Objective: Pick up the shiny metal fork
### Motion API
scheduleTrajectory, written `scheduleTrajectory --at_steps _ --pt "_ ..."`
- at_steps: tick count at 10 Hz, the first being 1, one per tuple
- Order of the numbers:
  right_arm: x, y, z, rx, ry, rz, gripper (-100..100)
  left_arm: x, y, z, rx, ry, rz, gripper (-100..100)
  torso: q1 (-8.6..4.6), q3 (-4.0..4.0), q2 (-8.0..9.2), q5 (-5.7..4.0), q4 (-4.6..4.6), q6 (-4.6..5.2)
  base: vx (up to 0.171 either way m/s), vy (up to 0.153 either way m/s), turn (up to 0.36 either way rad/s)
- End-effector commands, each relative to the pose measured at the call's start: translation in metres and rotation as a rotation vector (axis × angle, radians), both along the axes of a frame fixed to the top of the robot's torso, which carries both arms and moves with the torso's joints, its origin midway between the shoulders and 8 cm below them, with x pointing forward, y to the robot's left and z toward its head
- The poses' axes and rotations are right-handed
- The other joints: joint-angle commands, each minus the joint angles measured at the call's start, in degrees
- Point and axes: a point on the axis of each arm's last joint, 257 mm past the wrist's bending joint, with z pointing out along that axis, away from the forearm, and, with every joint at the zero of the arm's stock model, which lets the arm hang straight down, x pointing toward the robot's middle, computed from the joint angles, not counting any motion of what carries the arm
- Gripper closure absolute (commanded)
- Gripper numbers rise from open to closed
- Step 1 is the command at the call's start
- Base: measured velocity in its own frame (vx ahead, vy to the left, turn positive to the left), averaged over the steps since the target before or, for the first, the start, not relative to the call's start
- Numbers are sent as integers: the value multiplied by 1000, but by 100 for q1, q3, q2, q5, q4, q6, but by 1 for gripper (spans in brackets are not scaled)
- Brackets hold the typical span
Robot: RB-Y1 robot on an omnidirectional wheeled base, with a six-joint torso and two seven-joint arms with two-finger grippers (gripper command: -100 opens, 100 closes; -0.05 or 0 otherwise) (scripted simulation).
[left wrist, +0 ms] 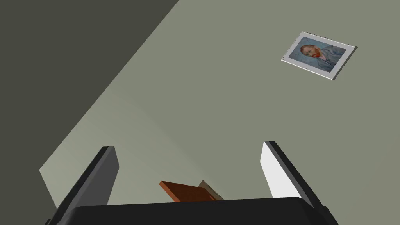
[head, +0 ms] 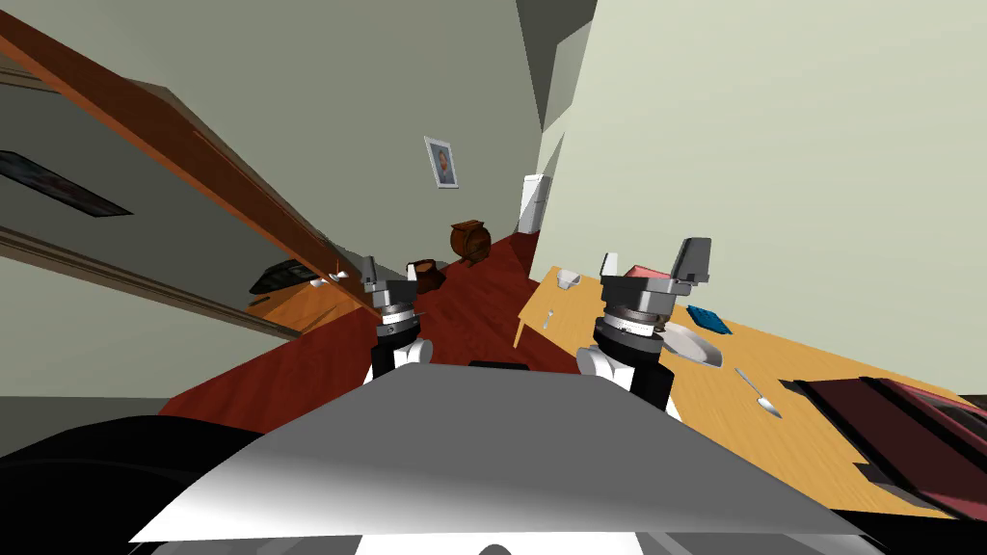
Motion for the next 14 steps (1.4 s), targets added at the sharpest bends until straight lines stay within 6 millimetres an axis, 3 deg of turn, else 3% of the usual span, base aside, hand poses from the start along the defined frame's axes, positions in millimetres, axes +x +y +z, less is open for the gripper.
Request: scheduleTrajectory --at_steps 1,5,7,14 --pt "12 -4 -12 6 53 19 -100 0 0 0 0 0 0 0 0 0 0 0 0 0 14 2 93" --pt "39 -18 -42 42 179 52 -100 0 0 0 0 0 0 0 -3 -8 -15 -1 -3 -1 29 -4 94" --pt "57 -35 -67 81 269 63 -100 0 0 0 0 0 0 0 -2 -5 -9 0 -2 -1 23 -3 121" --pt "89 -75 -129 229 475 80 -100 0 0 0 0 0 0 0 -5 -7 -12 -1 -3 -2 21 -10 89"
